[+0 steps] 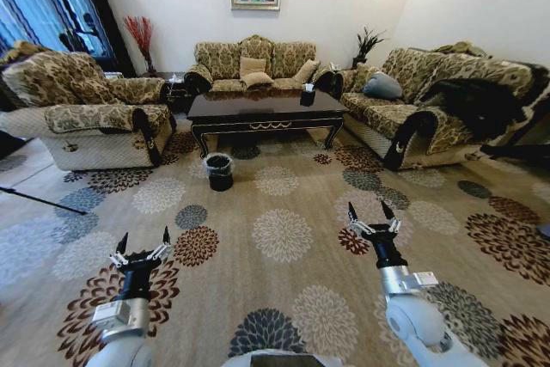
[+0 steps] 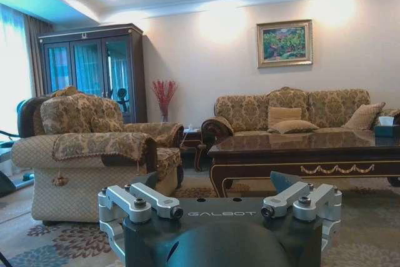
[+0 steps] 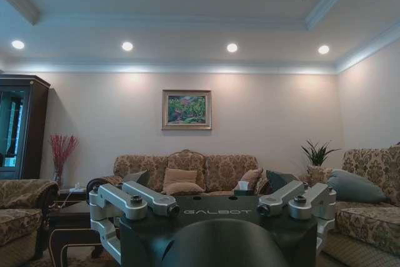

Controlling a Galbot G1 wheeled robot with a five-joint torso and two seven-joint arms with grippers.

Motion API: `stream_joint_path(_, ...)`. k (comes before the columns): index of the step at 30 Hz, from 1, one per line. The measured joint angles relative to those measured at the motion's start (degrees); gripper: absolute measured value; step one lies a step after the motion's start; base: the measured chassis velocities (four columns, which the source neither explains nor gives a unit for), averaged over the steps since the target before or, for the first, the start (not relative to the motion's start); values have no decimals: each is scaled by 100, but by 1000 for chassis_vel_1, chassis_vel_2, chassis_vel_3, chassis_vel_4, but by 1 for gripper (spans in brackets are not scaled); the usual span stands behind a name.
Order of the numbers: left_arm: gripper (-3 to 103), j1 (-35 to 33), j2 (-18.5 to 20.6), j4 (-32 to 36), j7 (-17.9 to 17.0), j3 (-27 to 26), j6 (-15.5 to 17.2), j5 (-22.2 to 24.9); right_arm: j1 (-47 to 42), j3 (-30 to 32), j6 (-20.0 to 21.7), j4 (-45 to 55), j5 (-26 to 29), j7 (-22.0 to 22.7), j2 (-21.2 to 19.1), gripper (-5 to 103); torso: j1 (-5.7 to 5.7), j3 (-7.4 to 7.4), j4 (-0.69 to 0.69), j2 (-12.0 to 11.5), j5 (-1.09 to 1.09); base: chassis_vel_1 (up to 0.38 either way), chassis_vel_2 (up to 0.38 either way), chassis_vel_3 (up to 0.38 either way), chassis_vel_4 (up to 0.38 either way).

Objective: Move to the front of the table and pick up the trash from the floor, then place it into the trash bin.

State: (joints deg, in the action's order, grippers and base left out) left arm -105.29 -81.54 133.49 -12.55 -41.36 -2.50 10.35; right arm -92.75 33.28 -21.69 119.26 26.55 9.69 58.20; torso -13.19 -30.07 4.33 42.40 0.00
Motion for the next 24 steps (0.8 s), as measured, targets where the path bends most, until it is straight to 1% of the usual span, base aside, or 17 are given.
stream_joint_path(2, 100, 0, 0, 0, 0, 0, 0, 0, 0, 0, 0, 0, 0, 0, 0, 100, -34, -46, 0, 79, 0, 0, 0, 0, 0)
stream_joint_path(10, 100, 0, 0, 0, 0, 0, 0, 0, 0, 0, 0, 0, 0, 0, 0, 100, -109, -146, 0, 255, 0, 0, 0, 0, 0)
stream_joint_path(12, 100, 0, 0, 0, 0, 0, 0, 0, 0, 0, 0, 0, 0, 0, 0, 100, -145, -187, 0, 334, 0, 0, 0, 0, 0)
stream_joint_path(19, 100, 0, 0, 0, 1, 0, 0, 0, 0, 0, 0, 0, 0, 0, 0, 100, -206, -271, 0, 478, 0, 0, 0, 0, 0)
stream_joint_path(21, 100, 0, 0, 0, 0, 0, 0, 0, 0, 0, 0, 0, 0, 0, 0, 100, -244, -319, 0, 564, 0, 0, 0, 0, 0)
stream_joint_path(24, 100, 0, 0, 0, 0, 0, 0, 0, 0, 0, 0, 0, 0, 0, 0, 100, -266, -346, 0, 611, 0, 0, 0, 0, 0)
